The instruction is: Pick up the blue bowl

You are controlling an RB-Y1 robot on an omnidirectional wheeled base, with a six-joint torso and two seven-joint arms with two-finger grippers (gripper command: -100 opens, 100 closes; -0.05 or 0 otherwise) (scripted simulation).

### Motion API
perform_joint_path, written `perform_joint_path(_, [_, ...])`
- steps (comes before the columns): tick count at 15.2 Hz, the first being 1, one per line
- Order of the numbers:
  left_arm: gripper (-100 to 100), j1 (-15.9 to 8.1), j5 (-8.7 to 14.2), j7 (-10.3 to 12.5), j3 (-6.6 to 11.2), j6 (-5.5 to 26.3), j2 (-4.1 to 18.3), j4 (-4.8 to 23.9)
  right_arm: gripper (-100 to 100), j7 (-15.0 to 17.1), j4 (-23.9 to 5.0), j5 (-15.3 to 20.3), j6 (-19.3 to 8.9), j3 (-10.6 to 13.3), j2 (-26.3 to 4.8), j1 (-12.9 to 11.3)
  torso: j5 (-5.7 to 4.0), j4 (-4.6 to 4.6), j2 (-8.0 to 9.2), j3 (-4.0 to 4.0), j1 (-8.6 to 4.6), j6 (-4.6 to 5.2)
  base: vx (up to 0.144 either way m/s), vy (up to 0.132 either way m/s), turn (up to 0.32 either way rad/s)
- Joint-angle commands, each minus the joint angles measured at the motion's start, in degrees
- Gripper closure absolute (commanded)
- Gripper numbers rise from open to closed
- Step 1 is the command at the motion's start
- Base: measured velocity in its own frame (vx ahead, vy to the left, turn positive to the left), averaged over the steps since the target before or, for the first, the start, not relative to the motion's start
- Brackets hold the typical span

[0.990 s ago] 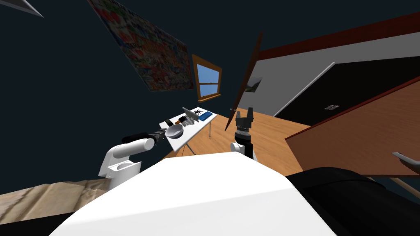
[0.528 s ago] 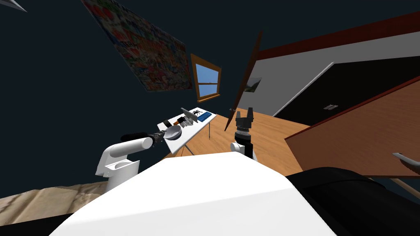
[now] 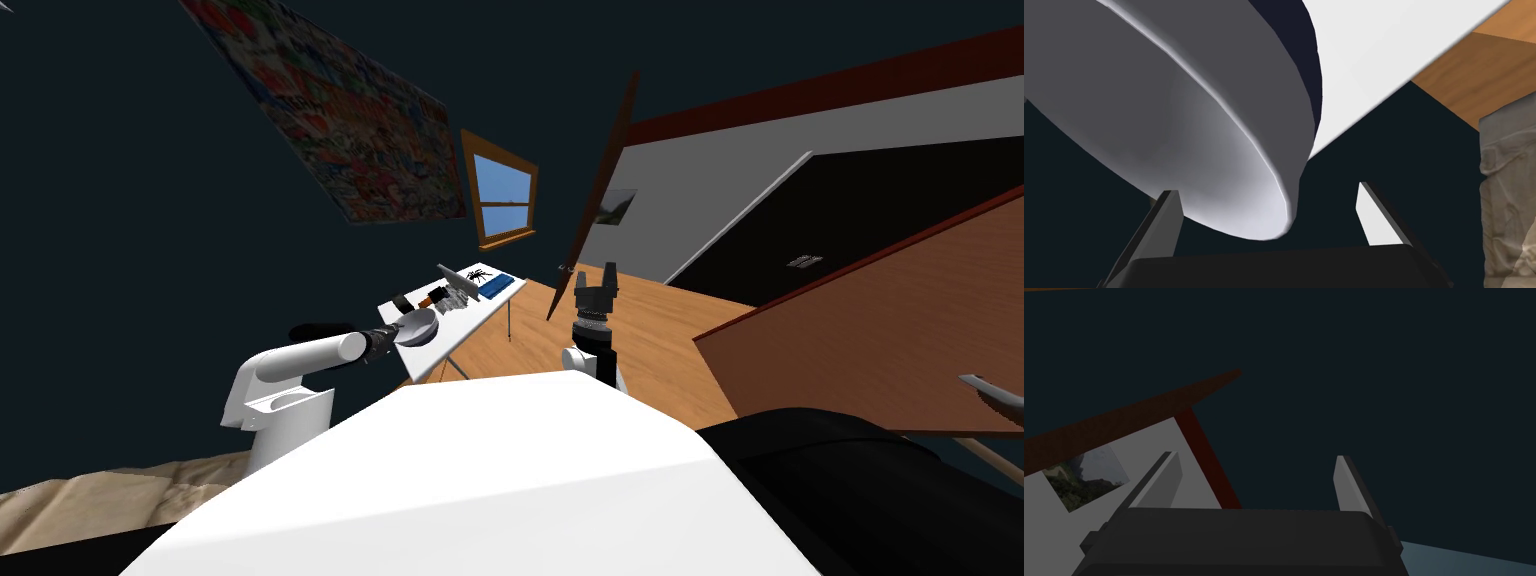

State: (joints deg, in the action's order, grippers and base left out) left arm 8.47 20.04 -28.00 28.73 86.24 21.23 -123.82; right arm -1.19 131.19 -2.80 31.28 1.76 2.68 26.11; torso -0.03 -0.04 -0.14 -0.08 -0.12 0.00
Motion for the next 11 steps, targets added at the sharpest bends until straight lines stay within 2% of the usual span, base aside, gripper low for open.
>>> perform_joint_path(1, [-100,-0.53,0.44,-1.19,0.77,2.86,0.73,0.29,0,0.00,0.00,0.00,0.00,0.00,0.00,0.00,0.00,0.00,0.00,0.00,0.00,0.00,0.029,-0.028,-0.016])
perform_joint_path(3, [-100,-0.53,0.44,-1.19,0.77,4.32,0.73,0.29,0,0.00,0.00,0.00,0.00,0.00,0.00,0.00,0.00,0.00,0.00,0.00,-0.02,0.00,0.031,-0.027,-0.011])
perform_joint_path(4, [-100,-1.04,0.85,-2.15,1.43,6.53,1.49,0.63,0,0.00,0.00,0.00,0.00,0.00,0.00,0.00,0.00,0.00,0.02,0.01,0.00,0.00,0.032,-0.029,-0.017])
perform_joint_path(6, [-100,-1.04,0.85,-2.15,1.43,7.28,1.49,0.63,0,0.00,0.00,0.00,0.00,0.00,0.00,0.00,0.00,0.00,0.00,0.01,-0.01,0.00,0.032,-0.025,-0.008])
perform_joint_path(7, [-100,-1.52,1.22,-3.03,2.04,9.42,2.27,0.94,0,0.00,0.00,0.00,0.00,0.00,0.00,0.00,0.00,0.01,0.02,0.01,0.01,0.00,0.026,-0.019,-0.013])
perform_joint_path(9, [-100,-1.52,1.22,-3.03,2.04,10.01,2.27,0.94,0,0.00,0.00,0.00,0.00,0.00,0.00,0.00,0.01,0.01,0.03,0.02,0.02,0.00,0.026,-0.020,-0.010])
perform_joint_path(10, [-100,-1.95,1.56,-3.84,2.60,12.02,3.05,1.21,0,0.00,0.00,0.00,0.00,0.00,0.00,0.00,0.01,0.01,0.04,0.02,0.03,0.00,0.027,-0.018,-0.013])
perform_joint_path(11, [-100,-1.95,1.56,-3.84,2.60,12.50,3.05,1.21,0,0.00,0.00,0.00,0.00,0.00,0.00,0.00,0.01,0.01,0.04,0.02,0.03,0.00,0.032,-0.023,-0.013])
